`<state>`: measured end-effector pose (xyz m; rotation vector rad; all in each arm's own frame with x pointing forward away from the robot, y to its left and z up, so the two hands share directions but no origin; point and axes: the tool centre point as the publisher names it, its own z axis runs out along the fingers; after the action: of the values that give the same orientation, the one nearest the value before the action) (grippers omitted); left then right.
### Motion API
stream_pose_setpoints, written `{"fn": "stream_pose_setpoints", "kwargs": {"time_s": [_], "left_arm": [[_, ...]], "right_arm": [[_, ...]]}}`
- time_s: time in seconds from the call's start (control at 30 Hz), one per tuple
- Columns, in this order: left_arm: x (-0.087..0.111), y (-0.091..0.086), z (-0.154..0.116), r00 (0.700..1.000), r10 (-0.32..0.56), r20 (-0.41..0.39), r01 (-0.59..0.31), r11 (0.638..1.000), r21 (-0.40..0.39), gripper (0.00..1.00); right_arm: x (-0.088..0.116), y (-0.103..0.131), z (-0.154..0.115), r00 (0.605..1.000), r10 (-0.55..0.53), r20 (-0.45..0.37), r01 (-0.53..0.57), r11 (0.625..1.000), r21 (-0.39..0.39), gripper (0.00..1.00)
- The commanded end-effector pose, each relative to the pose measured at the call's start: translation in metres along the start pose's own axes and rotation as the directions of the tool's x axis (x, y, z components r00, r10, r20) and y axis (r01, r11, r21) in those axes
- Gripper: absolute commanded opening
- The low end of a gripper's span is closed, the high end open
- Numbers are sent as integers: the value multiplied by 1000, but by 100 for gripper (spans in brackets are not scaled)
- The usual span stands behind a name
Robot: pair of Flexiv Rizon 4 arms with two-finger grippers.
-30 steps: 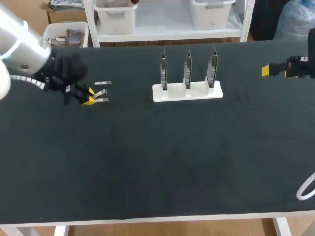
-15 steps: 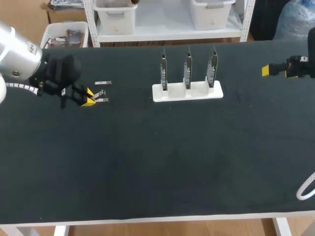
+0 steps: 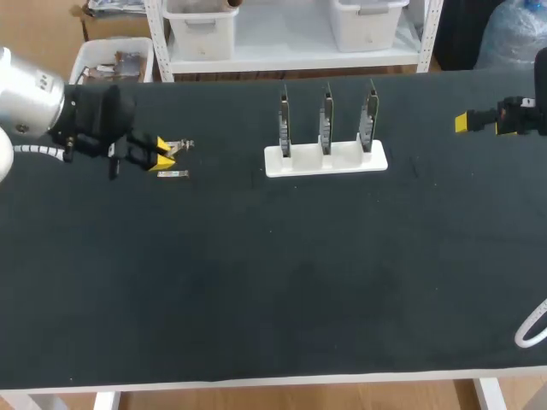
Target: Pick up the optical module with the left hand, and insert it into the network port with the right hand.
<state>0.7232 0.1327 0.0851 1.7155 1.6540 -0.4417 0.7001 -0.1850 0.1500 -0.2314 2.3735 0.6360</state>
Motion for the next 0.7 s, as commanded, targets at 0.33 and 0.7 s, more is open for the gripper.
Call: {"fn": "stream_pose_setpoints", "kwargs": {"time_s": [0.33,0.7], "left_arm": [[-58,7,-22,986,100,130,-90,993,-77,0],[-68,19,-18,970,82,229,-64,994,-86,0]], "right_arm": [[0,0,0,1000,0,0,0,1000,0,100],[0,0,0,1000,0,0,0,1000,0,100]]}}
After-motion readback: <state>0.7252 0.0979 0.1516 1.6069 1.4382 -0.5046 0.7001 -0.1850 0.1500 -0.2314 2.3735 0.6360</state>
